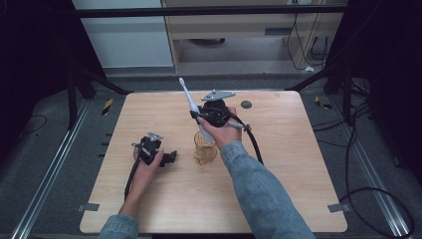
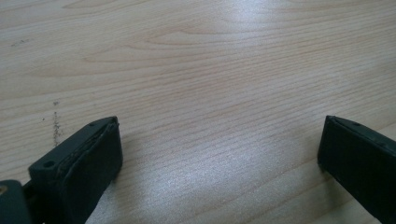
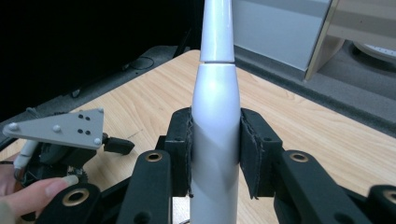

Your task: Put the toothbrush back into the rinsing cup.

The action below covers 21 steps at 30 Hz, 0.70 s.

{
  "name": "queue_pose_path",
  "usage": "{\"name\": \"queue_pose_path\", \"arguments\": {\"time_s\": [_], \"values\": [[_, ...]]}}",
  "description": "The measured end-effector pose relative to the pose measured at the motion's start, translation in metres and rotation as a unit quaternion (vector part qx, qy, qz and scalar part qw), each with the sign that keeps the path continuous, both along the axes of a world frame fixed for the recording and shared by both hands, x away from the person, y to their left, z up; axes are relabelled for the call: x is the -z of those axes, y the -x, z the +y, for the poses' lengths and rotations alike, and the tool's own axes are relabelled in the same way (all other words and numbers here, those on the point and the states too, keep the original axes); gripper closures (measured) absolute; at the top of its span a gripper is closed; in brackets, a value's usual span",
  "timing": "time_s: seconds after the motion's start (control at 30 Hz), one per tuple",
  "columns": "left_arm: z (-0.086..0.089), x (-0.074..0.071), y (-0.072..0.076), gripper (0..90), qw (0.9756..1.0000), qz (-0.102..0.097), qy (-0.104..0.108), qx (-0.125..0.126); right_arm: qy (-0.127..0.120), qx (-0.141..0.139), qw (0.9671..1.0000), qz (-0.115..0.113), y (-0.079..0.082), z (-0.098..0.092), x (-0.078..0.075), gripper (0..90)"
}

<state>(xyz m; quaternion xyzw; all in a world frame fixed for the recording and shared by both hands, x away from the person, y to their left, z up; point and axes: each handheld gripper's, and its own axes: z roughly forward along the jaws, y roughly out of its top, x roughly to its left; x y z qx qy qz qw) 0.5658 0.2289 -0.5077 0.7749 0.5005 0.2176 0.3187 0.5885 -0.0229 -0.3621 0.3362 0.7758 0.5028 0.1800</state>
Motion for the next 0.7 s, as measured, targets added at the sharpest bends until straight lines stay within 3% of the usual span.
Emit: {"name": "queue_pose_path", "arguments": {"time_s": [0.7], "values": [[0.0,0.0,0.0,0.0,1.0,0.001,-0.001,0.001,0.005,-0.005,1.0,0.007,-0.007,0.0,0.016,66.7]]}}
